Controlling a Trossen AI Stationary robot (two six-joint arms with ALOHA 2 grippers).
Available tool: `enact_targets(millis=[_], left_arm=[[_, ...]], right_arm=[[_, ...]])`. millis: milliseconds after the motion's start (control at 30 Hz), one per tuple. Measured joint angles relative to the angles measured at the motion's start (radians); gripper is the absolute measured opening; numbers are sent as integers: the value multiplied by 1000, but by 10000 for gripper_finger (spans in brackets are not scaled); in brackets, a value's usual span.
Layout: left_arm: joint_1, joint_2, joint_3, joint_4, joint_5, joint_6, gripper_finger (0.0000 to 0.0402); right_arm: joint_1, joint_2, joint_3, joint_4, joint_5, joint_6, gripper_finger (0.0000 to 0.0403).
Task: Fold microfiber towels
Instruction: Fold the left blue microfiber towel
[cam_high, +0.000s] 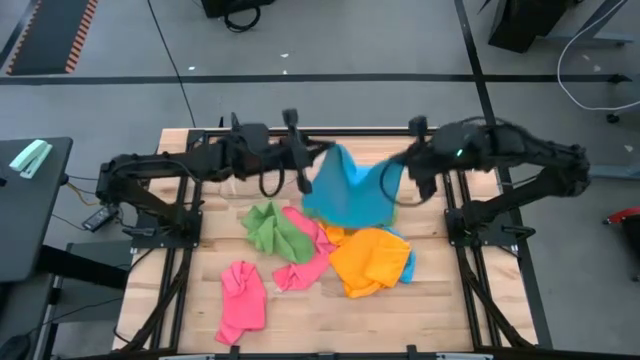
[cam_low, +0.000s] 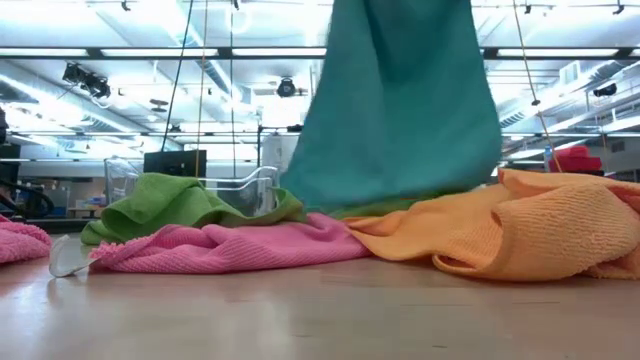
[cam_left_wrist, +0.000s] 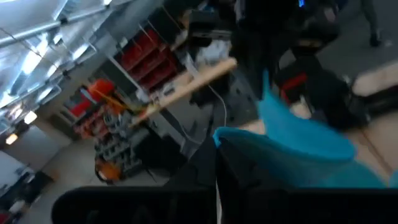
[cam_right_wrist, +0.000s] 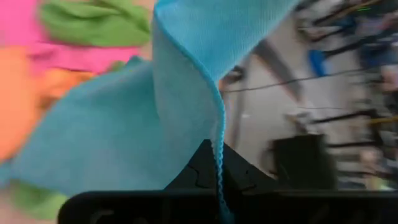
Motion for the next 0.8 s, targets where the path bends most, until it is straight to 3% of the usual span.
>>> enact_targets(millis=[133, 300, 533, 800], left_arm=[[3, -9, 26, 25, 74, 0, 14], [-78, -11, 26, -45, 118, -6, 12], [-238, -6, 26, -254, 146, -156, 14], [-409, 24, 26, -465, 146, -428, 7]], right_arm=[[-14, 3, 76, -4, 12, -3, 0], [84, 3, 69, -78, -26, 116, 0], [309, 32, -69, -109, -113, 349, 0], [533, 121, -277, 86, -135, 552, 0]])
